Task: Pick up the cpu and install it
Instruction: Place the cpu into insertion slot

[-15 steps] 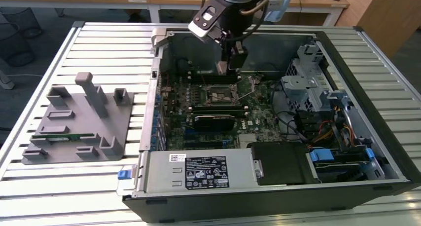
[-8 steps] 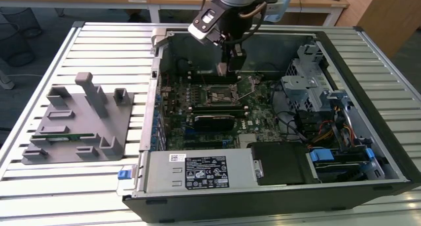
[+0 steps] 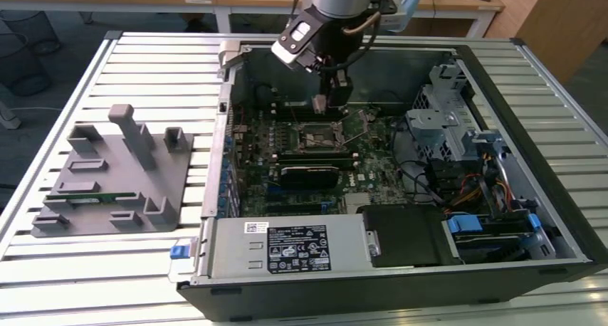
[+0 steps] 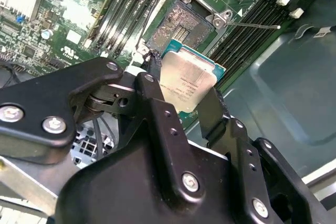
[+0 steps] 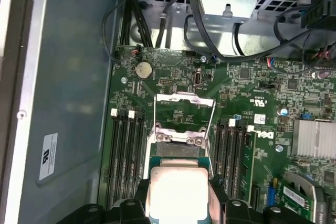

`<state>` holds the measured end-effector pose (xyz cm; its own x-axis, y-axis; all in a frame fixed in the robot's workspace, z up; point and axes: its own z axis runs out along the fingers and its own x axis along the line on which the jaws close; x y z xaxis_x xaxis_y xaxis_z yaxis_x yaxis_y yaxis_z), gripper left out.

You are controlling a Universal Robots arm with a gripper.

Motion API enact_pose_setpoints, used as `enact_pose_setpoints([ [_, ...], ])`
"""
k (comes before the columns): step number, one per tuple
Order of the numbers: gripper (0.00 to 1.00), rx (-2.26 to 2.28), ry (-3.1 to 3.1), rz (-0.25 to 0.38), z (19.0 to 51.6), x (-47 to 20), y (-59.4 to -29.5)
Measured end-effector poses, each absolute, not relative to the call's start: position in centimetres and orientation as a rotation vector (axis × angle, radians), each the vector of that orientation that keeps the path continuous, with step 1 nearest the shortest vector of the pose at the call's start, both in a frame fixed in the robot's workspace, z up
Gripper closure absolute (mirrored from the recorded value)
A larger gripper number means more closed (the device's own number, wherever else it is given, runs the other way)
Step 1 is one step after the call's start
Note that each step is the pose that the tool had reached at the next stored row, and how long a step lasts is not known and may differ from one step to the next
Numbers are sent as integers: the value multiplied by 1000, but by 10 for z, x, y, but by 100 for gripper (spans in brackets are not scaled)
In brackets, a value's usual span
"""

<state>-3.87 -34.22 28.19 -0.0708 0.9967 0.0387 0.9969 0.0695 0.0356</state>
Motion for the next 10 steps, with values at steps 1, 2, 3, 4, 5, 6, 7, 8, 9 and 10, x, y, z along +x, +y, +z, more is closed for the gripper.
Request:
enact_pose_setpoints([
  [1, 47, -2148, -2286, -82, 280, -39, -342],
  [2, 47, -2161, -2274, -82, 278, -39, -342],
  [3, 47, -2174, -2262, -82, 277, -39, -342],
  [4, 47, -2180, -2256, -82, 275, -39, -341],
  [5, 47, -2182, -2255, -82, 273, -39, -341],
  [6, 47, -2182, -2254, -82, 271, -39, -341],
  [7, 47, -2182, -2254, -82, 269, -39, -341],
  [8, 47, -2182, -2254, -83, 268, -39, -341],
  [9, 47, -2182, -2254, -82, 266, -39, -341],
  [10, 47, -2182, -2254, -82, 264, -39, -341],
])
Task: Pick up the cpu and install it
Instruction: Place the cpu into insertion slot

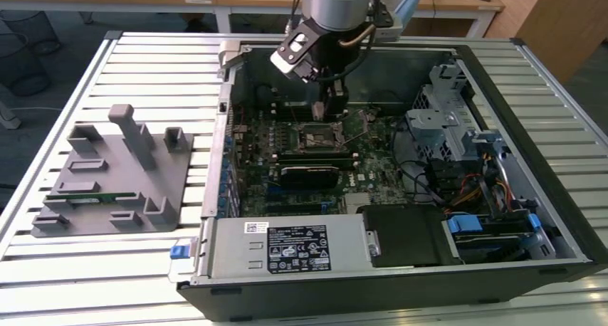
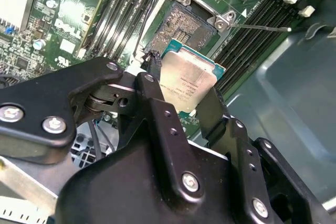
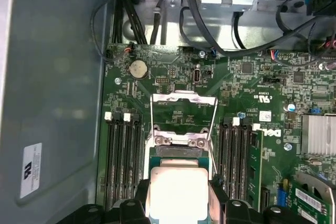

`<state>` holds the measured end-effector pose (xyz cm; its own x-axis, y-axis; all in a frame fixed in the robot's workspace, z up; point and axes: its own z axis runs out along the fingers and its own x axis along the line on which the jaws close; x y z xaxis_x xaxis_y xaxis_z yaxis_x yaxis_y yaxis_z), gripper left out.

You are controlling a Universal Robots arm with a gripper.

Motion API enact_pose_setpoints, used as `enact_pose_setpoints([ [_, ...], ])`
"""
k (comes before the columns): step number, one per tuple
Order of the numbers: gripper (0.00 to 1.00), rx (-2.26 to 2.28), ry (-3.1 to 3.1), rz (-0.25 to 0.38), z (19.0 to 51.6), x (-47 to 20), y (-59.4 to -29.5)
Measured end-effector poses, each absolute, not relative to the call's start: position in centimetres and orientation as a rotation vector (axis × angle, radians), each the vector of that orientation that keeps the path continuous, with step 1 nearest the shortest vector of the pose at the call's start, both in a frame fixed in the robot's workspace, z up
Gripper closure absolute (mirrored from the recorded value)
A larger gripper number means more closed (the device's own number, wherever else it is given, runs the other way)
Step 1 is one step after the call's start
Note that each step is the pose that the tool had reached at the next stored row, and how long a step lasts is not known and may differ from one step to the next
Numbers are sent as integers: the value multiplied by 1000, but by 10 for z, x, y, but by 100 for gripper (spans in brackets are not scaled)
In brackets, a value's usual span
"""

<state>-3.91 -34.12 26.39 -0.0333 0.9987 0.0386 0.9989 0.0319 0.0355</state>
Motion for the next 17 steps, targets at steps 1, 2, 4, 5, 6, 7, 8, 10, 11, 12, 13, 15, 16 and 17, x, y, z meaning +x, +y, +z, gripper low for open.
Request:
enact_pose_setpoints([
  [1, 47, -2182, -2254, -82, 262, -39, -341],
  [2, 47, -2182, -2254, -82, 260, -39, -341],
  [4, 47, -2182, -2254, -84, 258, -39, -341],
  [5, 47, -2182, -2254, -85, 257, -39, -341],
  [6, 47, -2182, -2254, -86, 256, -40, -341],
  [7, 47, -2182, -2254, -86, 255, -40, -341],
  [8, 47, -2182, -2254, -86, 254, -41, -342],
  [10, 47, -2182, -2254, -86, 251, -42, -342],
  [11, 47, -2182, -2254, -86, 249, -42, -342],
  [12, 47, -2182, -2254, -86, 248, -42, -342],
  [13, 47, -2182, -2254, -86, 246, -42, -342],
  [15, 47, -2182, -2254, -86, 245, -43, -343],
  [16, 47, -2182, -2254, -85, 244, -43, -343],
  [17, 47, -2182, -2253, -86, 244, -44, -344],
])
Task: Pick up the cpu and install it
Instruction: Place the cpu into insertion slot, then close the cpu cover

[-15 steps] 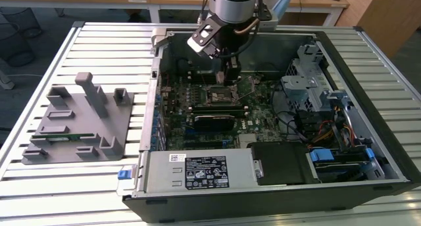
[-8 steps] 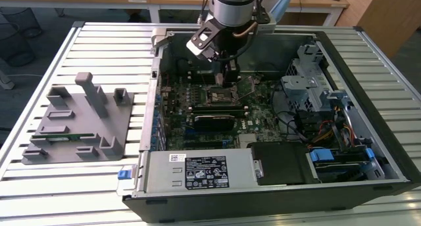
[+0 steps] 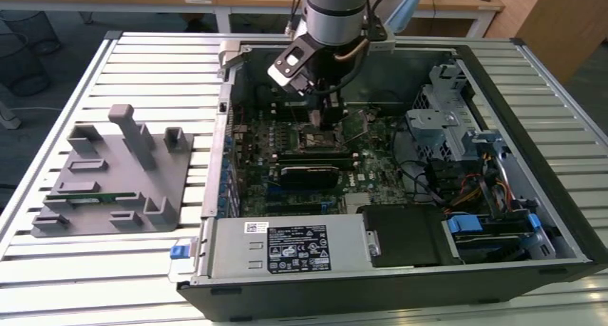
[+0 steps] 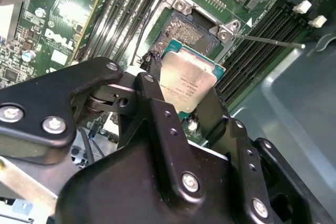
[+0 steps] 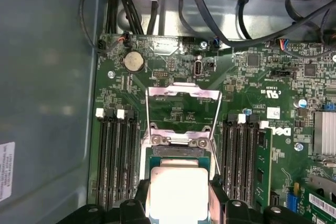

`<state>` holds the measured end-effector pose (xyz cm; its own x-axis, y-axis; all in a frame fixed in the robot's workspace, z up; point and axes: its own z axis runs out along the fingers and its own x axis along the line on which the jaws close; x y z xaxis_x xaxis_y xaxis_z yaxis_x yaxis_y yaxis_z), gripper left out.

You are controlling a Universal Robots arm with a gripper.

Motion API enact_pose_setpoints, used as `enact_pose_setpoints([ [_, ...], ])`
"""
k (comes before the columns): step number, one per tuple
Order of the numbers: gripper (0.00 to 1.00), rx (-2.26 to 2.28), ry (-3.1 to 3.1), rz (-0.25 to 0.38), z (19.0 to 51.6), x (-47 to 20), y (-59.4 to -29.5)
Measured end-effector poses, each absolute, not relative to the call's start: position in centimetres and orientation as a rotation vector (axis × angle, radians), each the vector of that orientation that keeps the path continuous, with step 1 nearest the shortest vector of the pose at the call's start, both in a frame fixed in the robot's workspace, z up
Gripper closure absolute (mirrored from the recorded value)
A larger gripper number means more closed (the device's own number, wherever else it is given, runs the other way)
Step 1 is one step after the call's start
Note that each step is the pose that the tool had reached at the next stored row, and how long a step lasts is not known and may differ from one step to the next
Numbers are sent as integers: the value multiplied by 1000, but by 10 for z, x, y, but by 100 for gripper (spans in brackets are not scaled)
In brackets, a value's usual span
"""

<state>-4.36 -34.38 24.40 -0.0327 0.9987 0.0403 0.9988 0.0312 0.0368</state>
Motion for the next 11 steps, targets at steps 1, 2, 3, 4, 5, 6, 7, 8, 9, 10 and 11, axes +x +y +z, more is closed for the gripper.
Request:
enact_pose_setpoints([
  [1, 47, -2183, -2253, -86, 244, -44, -344],
  [2, 47, -2182, -2254, -86, 243, -45, -345],
  [3, 47, -2183, -2253, -86, 242, -45, -345],
  [4, 47, -2184, -2252, -86, 241, -46, -345],
  [5, 47, -2186, -2251, -85, 240, -46, -345],
  [6, 47, -2188, -2250, -84, 239, -46, -345],
  [7, 47, -2190, -2248, -84, 237, -46, -345],
  [8, 47, -2191, -2247, -84, 236, -46, -345],
  [9, 47, -2192, -2246, -83, 234, -46, -345],
  [10, 47, -2192, -2245, -83, 232, -46, -345],
  [11, 47, -2192, -2245, -83, 230, -46, -345],
])
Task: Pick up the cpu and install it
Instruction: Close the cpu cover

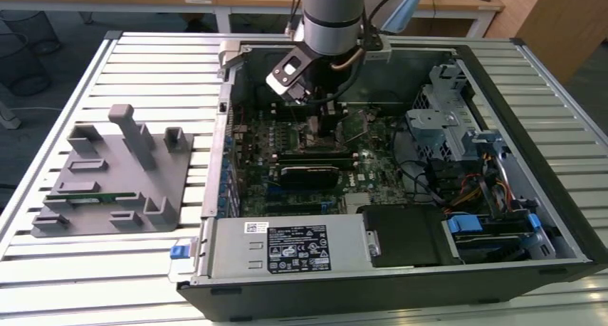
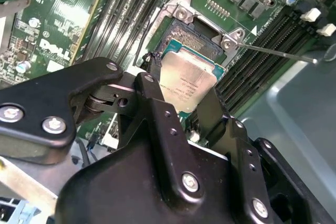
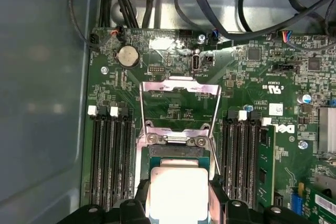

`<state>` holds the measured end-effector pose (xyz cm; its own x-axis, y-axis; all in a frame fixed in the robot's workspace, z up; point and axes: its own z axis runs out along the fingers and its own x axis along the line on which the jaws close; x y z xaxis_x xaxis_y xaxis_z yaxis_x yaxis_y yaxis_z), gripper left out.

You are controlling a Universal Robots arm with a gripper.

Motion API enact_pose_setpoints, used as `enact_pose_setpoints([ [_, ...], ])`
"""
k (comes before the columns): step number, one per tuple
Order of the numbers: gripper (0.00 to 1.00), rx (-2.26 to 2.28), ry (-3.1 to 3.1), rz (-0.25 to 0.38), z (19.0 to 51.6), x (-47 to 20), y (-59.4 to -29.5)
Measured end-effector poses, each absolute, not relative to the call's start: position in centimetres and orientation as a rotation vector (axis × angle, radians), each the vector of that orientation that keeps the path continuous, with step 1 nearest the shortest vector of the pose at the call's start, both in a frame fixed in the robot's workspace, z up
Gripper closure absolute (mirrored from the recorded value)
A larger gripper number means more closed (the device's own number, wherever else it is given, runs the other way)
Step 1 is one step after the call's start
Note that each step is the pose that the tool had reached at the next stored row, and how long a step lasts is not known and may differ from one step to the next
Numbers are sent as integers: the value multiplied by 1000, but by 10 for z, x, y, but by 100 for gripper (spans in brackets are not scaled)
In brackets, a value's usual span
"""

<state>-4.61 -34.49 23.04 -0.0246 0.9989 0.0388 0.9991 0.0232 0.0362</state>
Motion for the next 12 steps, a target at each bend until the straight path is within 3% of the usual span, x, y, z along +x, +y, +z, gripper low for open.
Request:
enact_pose_setpoints([
  [12, 47, -2192, -2245, -84, 214, -46, -345],
])
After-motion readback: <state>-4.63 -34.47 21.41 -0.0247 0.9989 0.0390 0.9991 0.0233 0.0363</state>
